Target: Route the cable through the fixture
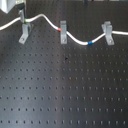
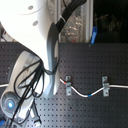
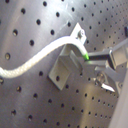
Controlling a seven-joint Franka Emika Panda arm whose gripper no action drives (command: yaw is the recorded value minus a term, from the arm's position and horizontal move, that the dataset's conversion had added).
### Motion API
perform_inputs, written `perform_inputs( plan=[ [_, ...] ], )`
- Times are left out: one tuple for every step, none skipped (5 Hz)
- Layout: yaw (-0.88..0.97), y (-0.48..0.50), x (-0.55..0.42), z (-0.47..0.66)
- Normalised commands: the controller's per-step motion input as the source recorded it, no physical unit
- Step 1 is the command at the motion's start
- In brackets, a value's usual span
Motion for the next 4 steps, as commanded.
perform_inputs(
  plan=[
    [-0.17, 0.079, -0.028, 0.09],
    [0.0, 0.086, 0.033, 0.09],
    [0.0, 0.016, 0.007, 0.15],
    [0.02, 0.012, 0.004, 0.15]
  ],
)
